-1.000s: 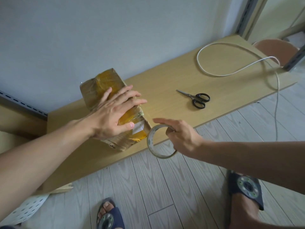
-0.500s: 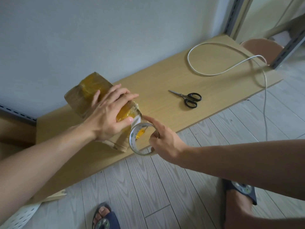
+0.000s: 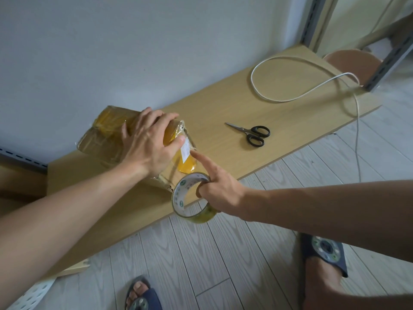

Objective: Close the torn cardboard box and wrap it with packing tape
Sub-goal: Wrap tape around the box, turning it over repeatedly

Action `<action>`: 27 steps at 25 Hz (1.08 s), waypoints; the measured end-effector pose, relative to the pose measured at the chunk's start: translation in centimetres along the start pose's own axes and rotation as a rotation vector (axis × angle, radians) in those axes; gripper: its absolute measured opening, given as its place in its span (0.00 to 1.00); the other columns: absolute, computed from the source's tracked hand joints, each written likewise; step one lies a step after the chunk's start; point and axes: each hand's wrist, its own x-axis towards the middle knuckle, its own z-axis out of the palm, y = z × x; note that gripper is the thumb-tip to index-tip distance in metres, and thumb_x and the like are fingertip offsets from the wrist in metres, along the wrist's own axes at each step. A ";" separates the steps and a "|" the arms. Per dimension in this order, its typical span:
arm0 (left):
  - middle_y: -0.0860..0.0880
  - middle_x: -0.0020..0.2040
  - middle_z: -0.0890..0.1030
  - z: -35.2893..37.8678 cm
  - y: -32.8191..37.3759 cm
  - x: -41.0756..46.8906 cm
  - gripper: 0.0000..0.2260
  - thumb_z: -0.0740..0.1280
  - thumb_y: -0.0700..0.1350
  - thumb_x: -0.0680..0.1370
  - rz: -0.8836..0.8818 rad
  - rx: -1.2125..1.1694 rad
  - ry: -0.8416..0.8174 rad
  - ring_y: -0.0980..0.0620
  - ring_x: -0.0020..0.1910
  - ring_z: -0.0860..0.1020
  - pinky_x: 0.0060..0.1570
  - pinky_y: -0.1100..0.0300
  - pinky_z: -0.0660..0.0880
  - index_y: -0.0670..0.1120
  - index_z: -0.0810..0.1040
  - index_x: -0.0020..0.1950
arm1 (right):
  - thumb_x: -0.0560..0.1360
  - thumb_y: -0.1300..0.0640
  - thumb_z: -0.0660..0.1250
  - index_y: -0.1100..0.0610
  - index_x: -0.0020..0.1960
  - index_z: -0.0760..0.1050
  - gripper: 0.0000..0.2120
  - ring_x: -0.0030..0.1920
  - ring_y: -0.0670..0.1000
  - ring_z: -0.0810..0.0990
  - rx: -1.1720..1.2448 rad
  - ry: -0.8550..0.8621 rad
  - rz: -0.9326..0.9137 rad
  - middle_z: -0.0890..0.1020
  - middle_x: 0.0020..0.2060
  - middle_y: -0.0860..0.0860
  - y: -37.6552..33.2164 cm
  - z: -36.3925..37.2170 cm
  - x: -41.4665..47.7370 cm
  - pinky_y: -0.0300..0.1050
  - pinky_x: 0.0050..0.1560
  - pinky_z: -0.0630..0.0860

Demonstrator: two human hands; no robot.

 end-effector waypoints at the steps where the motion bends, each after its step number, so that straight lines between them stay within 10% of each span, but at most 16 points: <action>1: 0.56 0.75 0.66 0.1 0.1 -0.1 0.27 0.55 0.67 0.74 -0.007 0.001 0.009 0.55 0.80 0.53 0.74 0.31 0.45 0.61 0.69 0.72 | 0.72 0.65 0.58 0.32 0.76 0.49 0.42 0.44 0.51 0.77 0.045 -0.002 0.010 0.75 0.64 0.55 0.0 0.1 0.0 0.42 0.35 0.74; 5: 0.56 0.79 0.58 -1.9 -0.1 0.1 0.37 0.48 0.77 0.70 0.059 -0.076 -0.198 0.54 0.81 0.46 0.73 0.28 0.41 0.66 0.60 0.77 | 0.74 0.69 0.57 0.34 0.77 0.53 0.41 0.38 0.52 0.72 0.205 -0.036 0.051 0.78 0.49 0.57 -0.4 0.0 -0.2 0.46 0.35 0.72; 9: 0.67 0.78 0.32 -6.1 -3.0 0.9 0.65 0.76 0.75 0.50 0.246 0.065 -0.677 0.59 0.77 0.30 0.74 0.33 0.36 0.74 0.36 0.75 | 0.73 0.71 0.56 0.35 0.75 0.60 0.40 0.39 0.51 0.73 0.196 -0.031 0.091 0.79 0.48 0.56 -0.5 -0.7 0.0 0.46 0.40 0.74; 16: 0.49 0.80 0.51 -3.9 -4.6 -0.6 0.63 0.66 0.82 0.53 0.450 0.393 -0.304 0.45 0.79 0.49 0.74 0.31 0.49 0.67 0.36 0.79 | 0.72 0.71 0.55 0.33 0.75 0.59 0.42 0.42 0.54 0.74 0.260 -0.064 0.104 0.78 0.50 0.57 -0.6 -0.5 -0.1 0.48 0.41 0.75; 27: 0.53 0.80 0.49 -3.9 -3.9 -1.3 0.62 0.66 0.83 0.53 0.331 0.365 -0.310 0.46 0.79 0.48 0.69 0.34 0.55 0.68 0.36 0.78 | 0.74 0.72 0.59 0.35 0.75 0.59 0.41 0.41 0.48 0.76 0.356 -0.039 0.045 0.73 0.60 0.53 -0.8 1.1 -1.4 0.41 0.38 0.78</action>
